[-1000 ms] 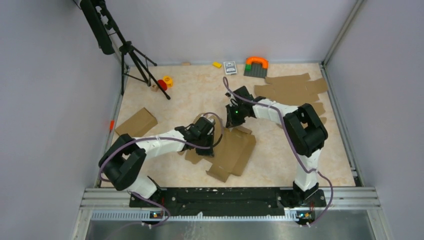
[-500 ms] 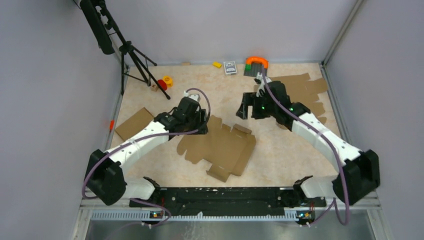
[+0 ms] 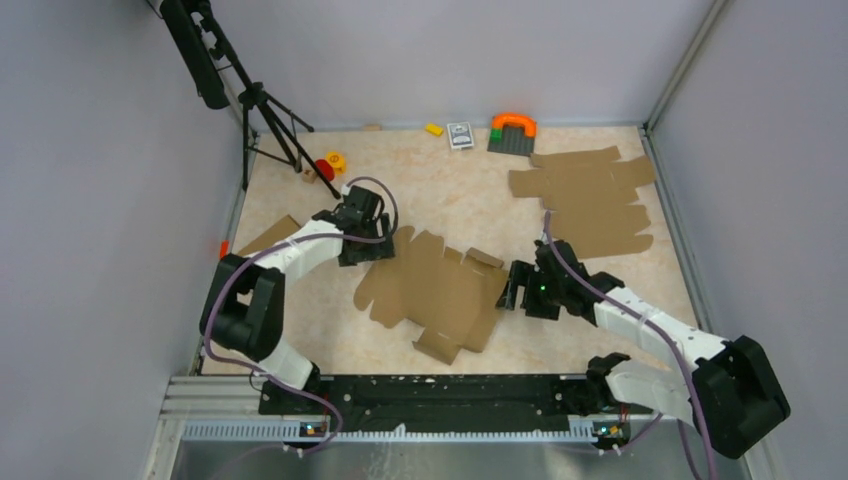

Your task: Fold the paper box

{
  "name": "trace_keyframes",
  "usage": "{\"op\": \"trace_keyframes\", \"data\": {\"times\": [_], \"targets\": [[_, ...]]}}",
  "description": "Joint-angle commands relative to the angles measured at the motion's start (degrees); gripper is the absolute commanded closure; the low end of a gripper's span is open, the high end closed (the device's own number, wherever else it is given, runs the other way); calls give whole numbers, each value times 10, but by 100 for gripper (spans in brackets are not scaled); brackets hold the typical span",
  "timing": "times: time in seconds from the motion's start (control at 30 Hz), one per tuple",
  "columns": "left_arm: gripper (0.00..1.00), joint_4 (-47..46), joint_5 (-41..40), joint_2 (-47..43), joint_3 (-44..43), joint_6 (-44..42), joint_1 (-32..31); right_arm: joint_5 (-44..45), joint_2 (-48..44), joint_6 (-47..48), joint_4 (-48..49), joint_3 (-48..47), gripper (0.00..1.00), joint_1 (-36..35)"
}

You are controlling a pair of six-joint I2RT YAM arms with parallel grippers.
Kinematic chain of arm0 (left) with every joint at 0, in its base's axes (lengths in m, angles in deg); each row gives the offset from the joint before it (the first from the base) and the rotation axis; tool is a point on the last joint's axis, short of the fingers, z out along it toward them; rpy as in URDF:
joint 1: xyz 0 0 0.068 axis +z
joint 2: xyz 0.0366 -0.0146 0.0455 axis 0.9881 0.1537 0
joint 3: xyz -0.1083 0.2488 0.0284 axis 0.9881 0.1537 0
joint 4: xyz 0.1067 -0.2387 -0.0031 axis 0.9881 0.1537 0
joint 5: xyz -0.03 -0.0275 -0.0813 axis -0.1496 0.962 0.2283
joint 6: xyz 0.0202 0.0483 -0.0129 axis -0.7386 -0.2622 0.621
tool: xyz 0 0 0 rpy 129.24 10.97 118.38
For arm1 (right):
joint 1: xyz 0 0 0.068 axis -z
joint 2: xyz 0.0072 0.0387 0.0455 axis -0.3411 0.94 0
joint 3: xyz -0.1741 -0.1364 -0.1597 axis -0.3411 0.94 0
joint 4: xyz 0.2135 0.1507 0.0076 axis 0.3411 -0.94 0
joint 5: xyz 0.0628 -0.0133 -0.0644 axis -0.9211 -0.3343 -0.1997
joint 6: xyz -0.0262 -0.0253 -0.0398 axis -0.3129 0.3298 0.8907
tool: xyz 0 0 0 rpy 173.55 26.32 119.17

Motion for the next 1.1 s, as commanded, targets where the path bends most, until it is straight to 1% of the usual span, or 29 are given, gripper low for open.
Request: {"op": "trace_keyframes", "data": {"times": [0.0, 0.07, 0.1, 0.17, 0.27, 0.33, 0.53, 0.67, 0.87, 1.0, 1.07], "targets": [[17, -26, 35, 29, 2, 1, 13, -18, -1, -79, 94, 23, 25, -22], [19, -32, 58, 35, 11, 2, 21, -35, 17, -95, 139, 39, 29, -34], [20, -38, 81, 37, 16, 2, 24, -39, 29, -101, 157, 43, 32, -38], [22, -49, 128, 43, 24, 8, 27, -36, 57, -102, 173, 37, 35, -49], [23, -55, 156, 52, 33, 14, 28, -32, 86, -95, 185, 24, 41, -54], [23, -65, 169, 55, 43, 15, 31, -24, 97, -89, 185, 17, 46, -54], [26, -110, 267, 72, 73, 23, 33, 5, 118, -59, 157, -9, 63, -53], [30, -145, 333, 75, 91, 36, 33, 31, 123, -36, 135, -21, 69, -53], [39, -214, 437, 79, 115, 69, 33, 76, 119, 8, 85, -42, 72, -53], [41, -230, 455, 76, 121, 74, 32, 86, 113, 27, 70, -50, 72, -53], [41, -252, 486, 76, 126, 81, 31, 84, 112, 33, 67, -52, 72, -53]]}}
